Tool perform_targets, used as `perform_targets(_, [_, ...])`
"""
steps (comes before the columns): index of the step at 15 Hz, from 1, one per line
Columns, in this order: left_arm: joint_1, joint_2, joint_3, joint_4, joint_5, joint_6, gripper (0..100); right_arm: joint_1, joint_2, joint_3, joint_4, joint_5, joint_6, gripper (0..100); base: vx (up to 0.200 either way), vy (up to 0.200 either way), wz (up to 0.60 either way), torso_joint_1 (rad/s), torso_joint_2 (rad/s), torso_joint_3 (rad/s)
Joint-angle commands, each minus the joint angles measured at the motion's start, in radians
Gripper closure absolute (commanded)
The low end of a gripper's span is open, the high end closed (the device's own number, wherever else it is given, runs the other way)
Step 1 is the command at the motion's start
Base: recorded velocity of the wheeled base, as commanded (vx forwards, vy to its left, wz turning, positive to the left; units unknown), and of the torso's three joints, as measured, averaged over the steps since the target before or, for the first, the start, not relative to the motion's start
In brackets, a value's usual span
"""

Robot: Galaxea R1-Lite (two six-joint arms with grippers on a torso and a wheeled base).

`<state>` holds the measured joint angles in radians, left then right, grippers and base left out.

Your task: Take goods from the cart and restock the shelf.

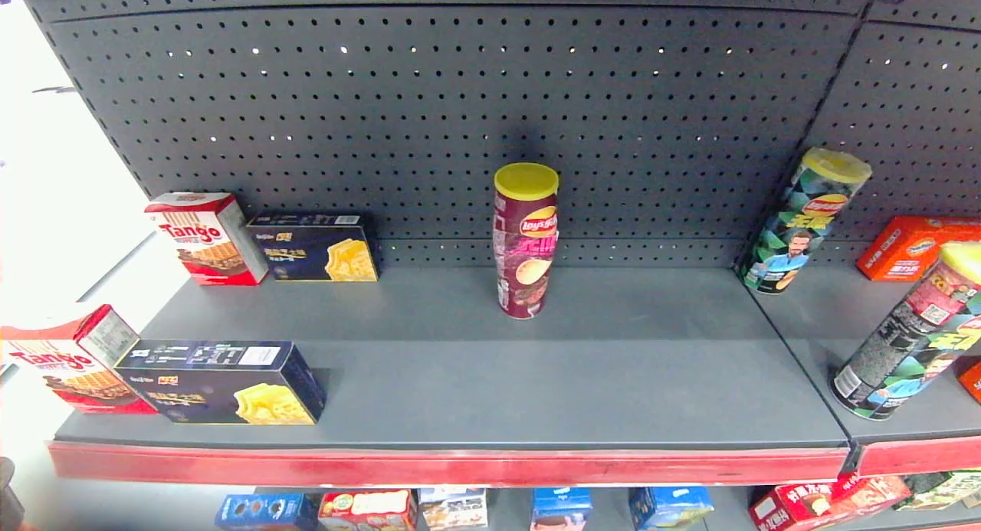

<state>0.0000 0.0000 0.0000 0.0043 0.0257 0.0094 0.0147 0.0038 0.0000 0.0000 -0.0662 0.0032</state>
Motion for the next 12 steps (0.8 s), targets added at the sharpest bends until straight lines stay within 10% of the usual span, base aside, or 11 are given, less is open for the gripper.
perform_targets(1, [0.000, 0.000, 0.000, 0.000, 0.000, 0.000, 0, 0.001, 0.001, 0.000, -0.002, 0.000, 0.000, 0, 0.000, 0.000, 0.00, 0.000, 0.00, 0.000])
perform_targets(12, [0.000, 0.000, 0.000, 0.000, -0.003, -0.011, 0, 0.001, 0.001, -0.002, 0.000, 0.000, 0.000, 0, 0.000, 0.000, 0.16, 0.000, 0.00, 0.000])
